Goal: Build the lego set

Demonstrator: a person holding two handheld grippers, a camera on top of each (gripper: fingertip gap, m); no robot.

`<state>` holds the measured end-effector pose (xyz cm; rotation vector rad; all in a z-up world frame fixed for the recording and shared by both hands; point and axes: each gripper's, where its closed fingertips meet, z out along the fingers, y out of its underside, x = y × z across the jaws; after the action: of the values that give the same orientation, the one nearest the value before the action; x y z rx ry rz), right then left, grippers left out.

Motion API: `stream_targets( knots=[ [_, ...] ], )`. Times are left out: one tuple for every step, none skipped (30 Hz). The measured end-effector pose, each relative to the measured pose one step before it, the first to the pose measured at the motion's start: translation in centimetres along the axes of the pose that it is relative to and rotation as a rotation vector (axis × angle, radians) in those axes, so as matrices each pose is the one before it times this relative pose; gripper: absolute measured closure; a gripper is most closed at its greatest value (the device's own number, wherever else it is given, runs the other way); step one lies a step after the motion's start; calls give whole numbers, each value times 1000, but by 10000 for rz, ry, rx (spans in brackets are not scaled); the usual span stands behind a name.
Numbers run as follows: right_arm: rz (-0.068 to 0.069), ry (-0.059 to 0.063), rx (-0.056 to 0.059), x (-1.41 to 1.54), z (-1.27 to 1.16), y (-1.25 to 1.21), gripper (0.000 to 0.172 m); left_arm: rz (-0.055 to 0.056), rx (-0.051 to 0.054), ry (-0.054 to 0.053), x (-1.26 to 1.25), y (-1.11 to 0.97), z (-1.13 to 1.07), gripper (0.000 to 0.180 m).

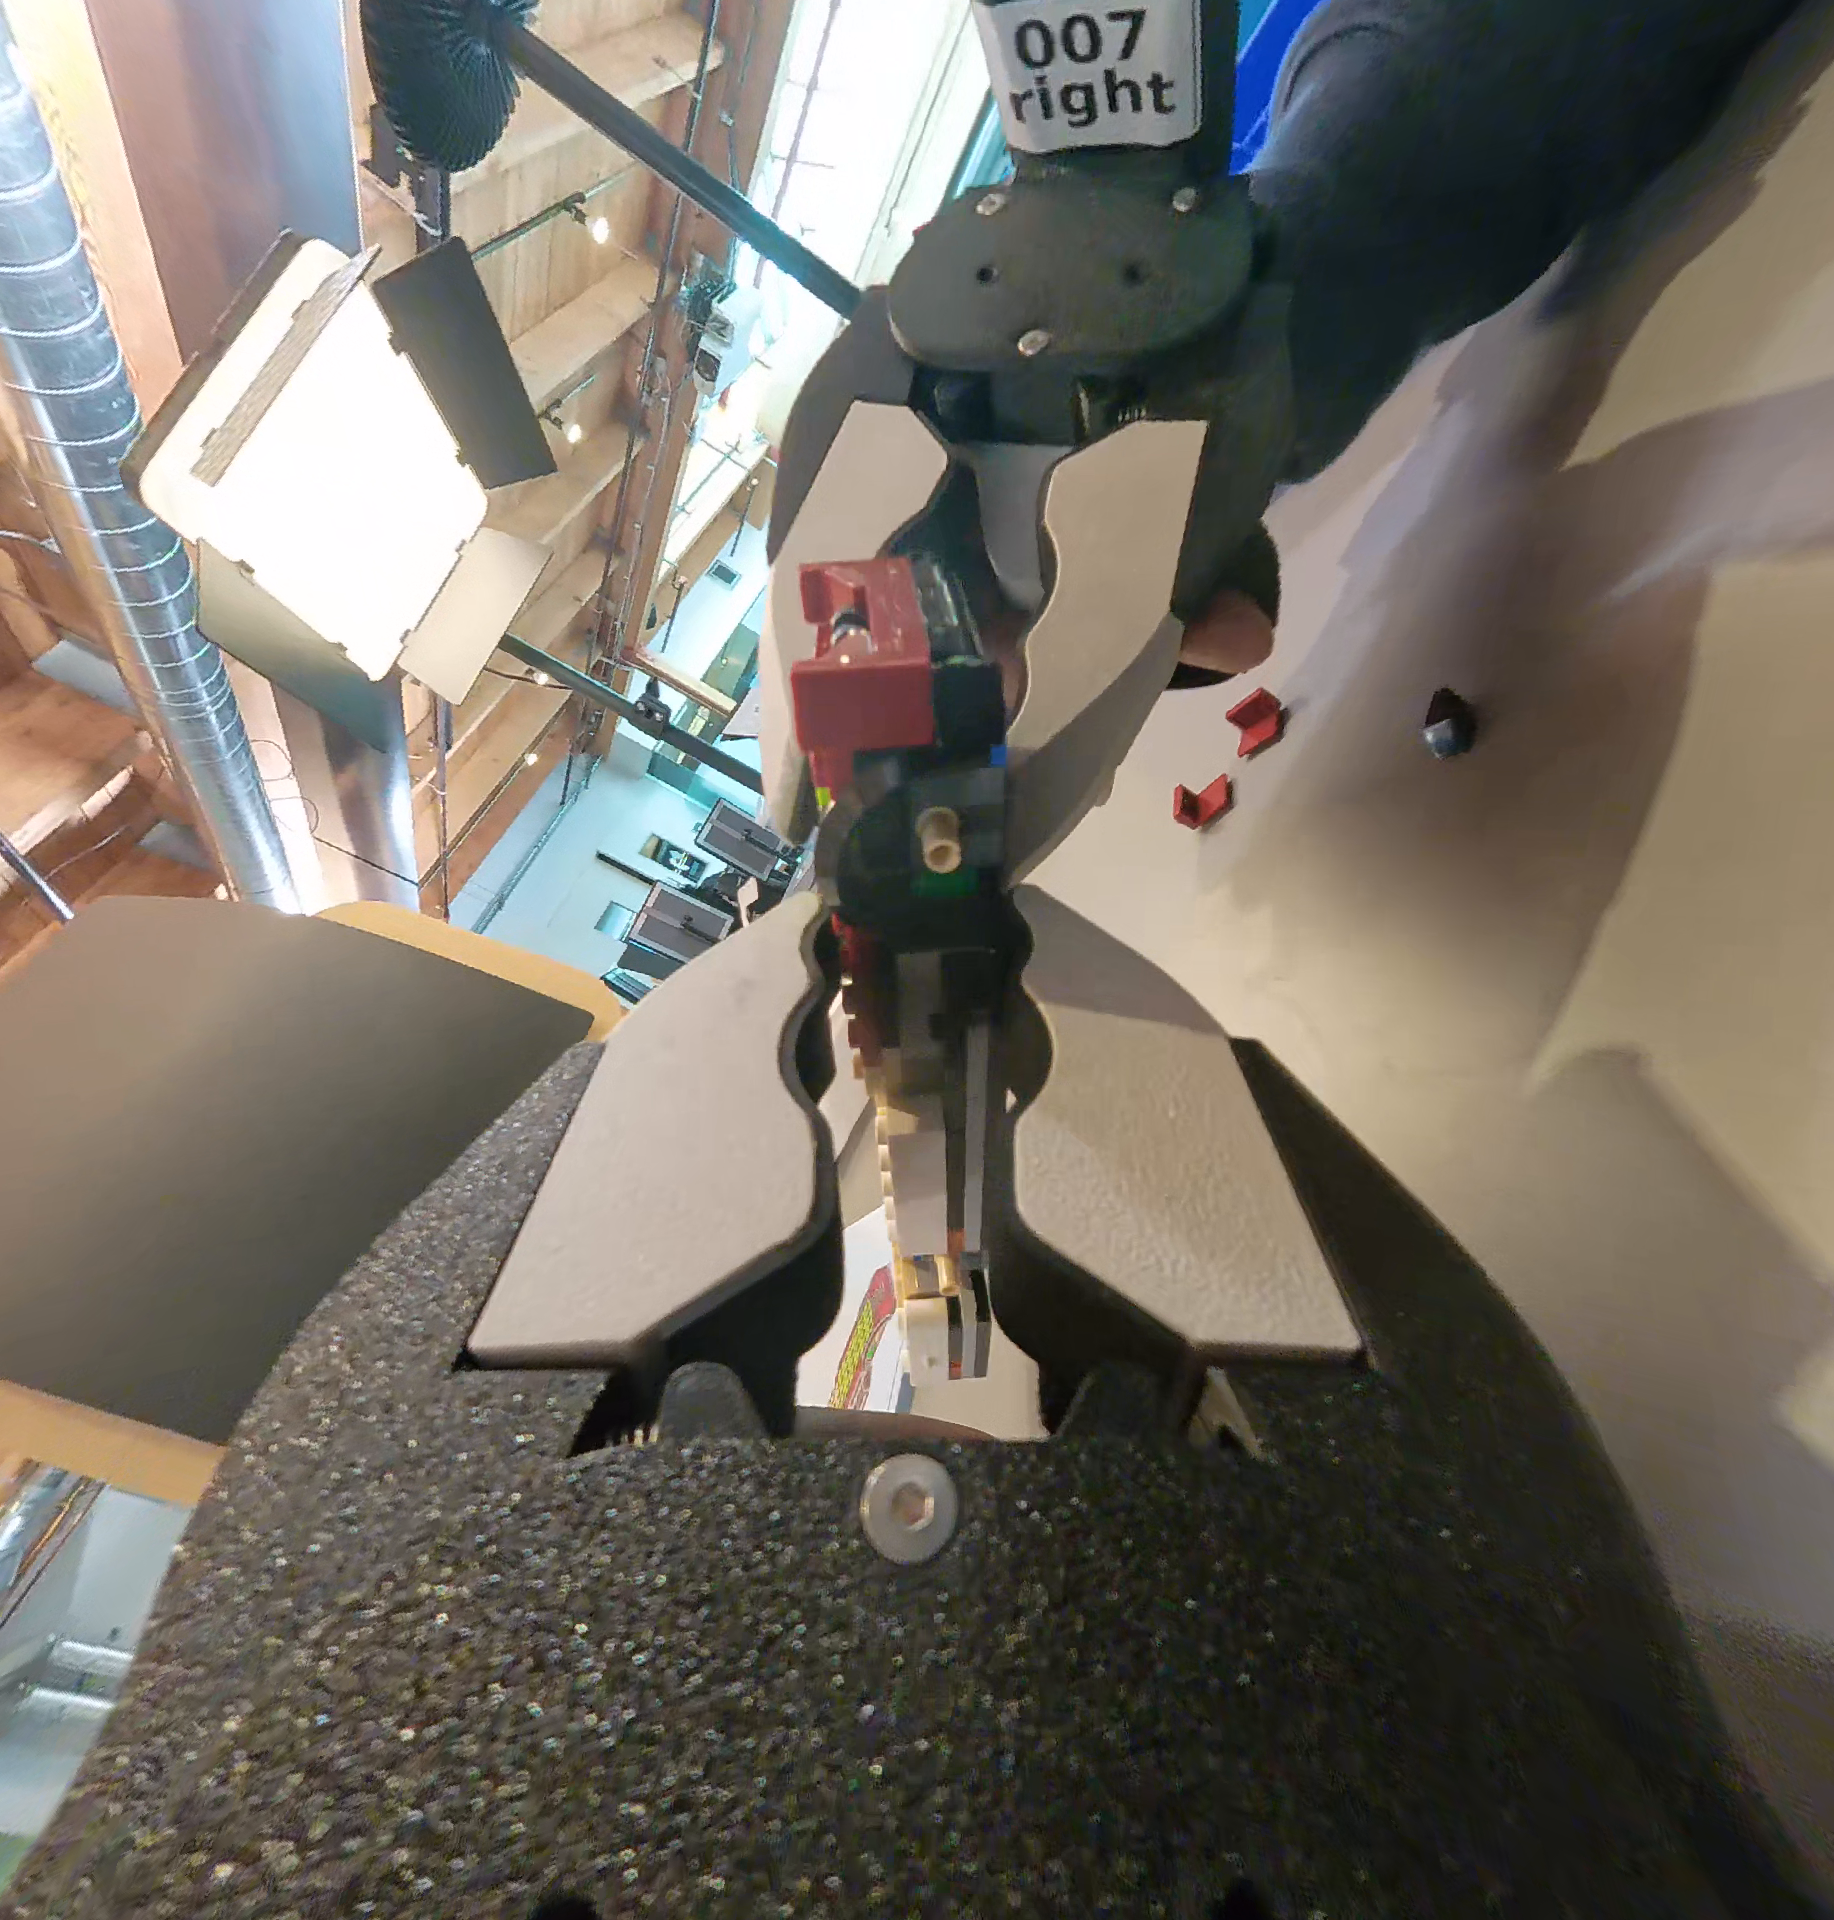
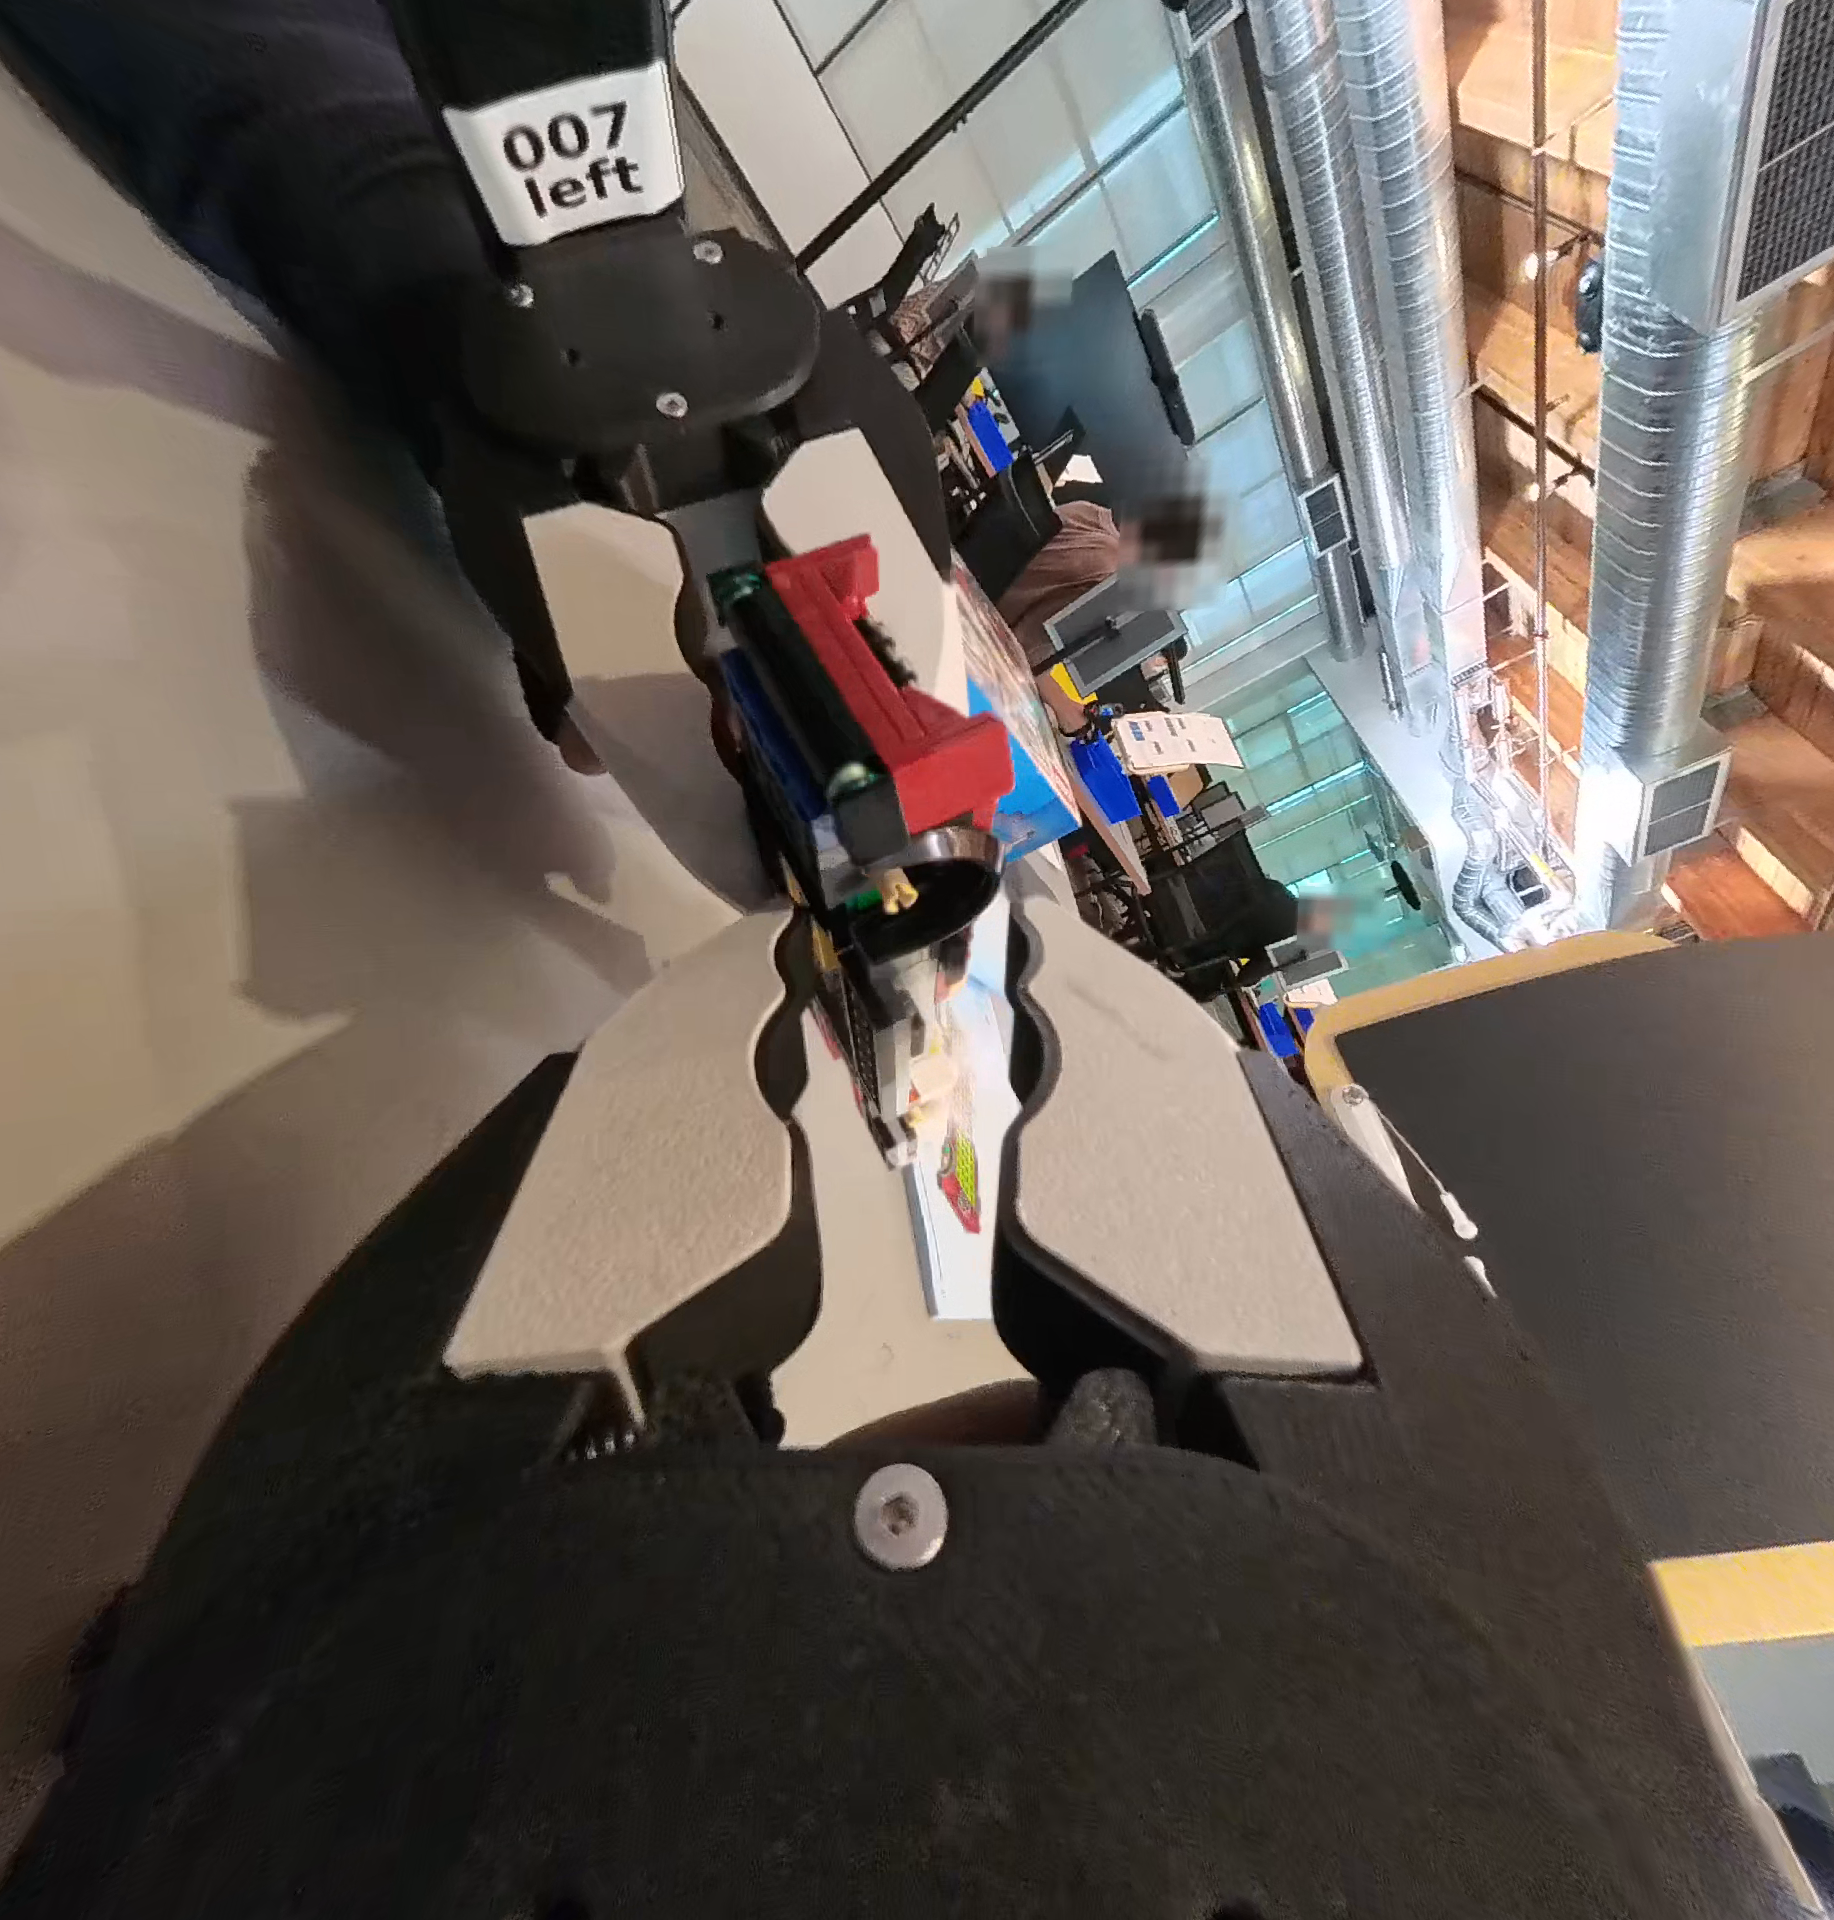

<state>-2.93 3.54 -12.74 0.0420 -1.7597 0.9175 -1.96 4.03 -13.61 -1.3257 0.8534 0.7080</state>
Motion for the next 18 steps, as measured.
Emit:
stream_targets(
  knots=[
    [27, -55, -16, -111, -70, 54, 135, 70, 21, 52, 158, -46, 22, 152],
    [22, -38, -8, -70, -63, 50, 135, 72, 28, 31, 136, -66, 19, 152],
    [-10, -34, -24, -67, -71, 87, 134, 72, 6, 50, 131, -28, 22, 152],
    [-48, -44, -40, -69, -83, 103, 133, 56, -26, 46, 109, 24, 37, 152],
    [-70, -54, -42, -79, -105, 109, 133, 8, 5, 80, 146, 11, 13, 152],
    [-46, -56, -29, -40, -131, 100, 132, 0, 17, 60, 122, 0, -9, 152],
    [9, -67, -13, -13, -151, 82, 132, -6, 12, 35, 81, 11, -14, 152],
    [51, -136, 14, -70, -166, 42, 131, -26, 29, 58, 91, -12, -24, 152],
    [72, -186, 30, -127, -158, 20, 130, -51, 42, 44, 42, -27, -39, 152],
    [107, -177, 52, -107, -156, -8, 129, -94, 97, 61, 38, -83, -48, 152],
    [176, -200, 52, -133, -89, 8, 128, -121, 154, 85, 51, -174, -81, 152],
    [213, -226, 28, -176, -1, 23, 128, -133, 172, 90, 81, -207, -79, 152],
    [175, -210, 24, -213, 63, 5, 128, -140, 160, 77, 66, -188, -40, 152],
    [109, -199, 22, -240, 91, -5, 127, -143, 129, 93, 93, -137, -14, 152],
    [57, -141, 5, -183, 97, -10, 128, -169, 82, 161, 184, -55, 25, 152],
    [55, -107, -10, -143, 99, -3, 130, -215, 53, 216, 252, -23, 36, 152],
    [67, -120, -50, -142, 89, 53, 134, -231, 83, 124, 140, -111, 3, 152],
    [61, -146, -56, -190, 72, 58, 141, -281, 111, 42, -19, -138, -9, 152]
  ],
)
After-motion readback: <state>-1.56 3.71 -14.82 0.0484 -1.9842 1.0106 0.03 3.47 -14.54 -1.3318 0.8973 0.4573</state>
